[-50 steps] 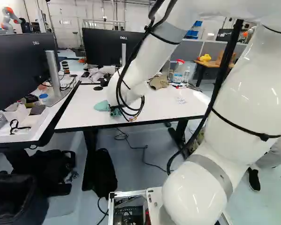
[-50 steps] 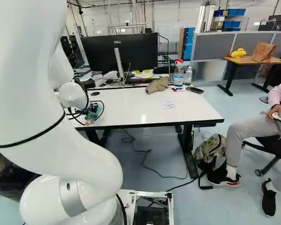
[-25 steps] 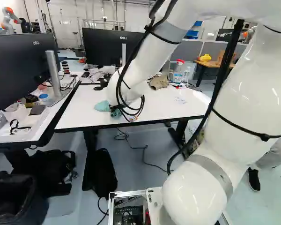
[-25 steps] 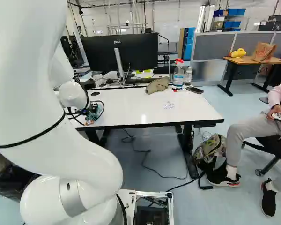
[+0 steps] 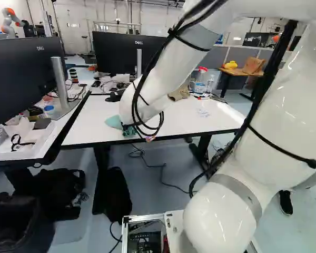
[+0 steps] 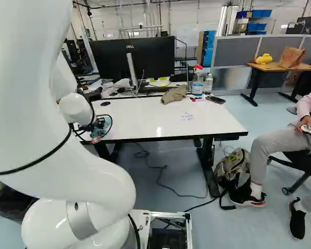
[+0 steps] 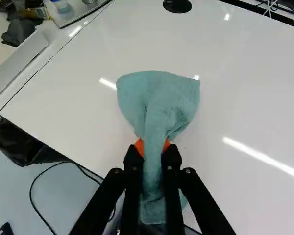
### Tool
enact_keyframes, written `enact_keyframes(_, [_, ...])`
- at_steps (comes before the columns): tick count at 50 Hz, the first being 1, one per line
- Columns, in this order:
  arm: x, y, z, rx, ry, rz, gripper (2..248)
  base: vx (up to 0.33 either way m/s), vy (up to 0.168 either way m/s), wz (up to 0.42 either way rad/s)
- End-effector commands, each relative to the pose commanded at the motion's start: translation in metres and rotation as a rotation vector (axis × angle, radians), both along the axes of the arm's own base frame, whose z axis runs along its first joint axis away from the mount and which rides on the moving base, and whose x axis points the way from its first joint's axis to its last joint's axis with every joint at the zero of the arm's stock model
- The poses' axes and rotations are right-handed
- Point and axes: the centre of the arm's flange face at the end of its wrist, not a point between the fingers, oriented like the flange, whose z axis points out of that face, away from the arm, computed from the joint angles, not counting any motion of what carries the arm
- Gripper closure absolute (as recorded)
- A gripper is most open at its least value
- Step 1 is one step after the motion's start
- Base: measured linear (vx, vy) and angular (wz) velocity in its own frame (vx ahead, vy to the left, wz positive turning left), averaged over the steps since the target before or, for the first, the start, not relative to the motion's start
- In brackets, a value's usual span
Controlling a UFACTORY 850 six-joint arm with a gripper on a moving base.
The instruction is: Clean the table with the green towel
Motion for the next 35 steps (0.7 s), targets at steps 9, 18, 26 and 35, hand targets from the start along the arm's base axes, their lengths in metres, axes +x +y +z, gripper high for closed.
enact_keyframes(9, [-0.008, -0.013, -0.001, 0.0, -0.001, -0.019, 200, 0.0, 0.0, 0.0])
enact_keyframes(18, [-0.003, -0.025, -0.001, 0.001, -0.001, -0.054, 200, 0.0, 0.0, 0.0])
enact_keyframes(26, [0.008, -0.032, 0.0, 0.0, 0.0, -0.085, 200, 0.0, 0.0, 0.0])
enact_keyframes(35, [0.024, -0.036, 0.0, 0.0, 0.0, -0.113, 200, 0.0, 0.0, 0.0])
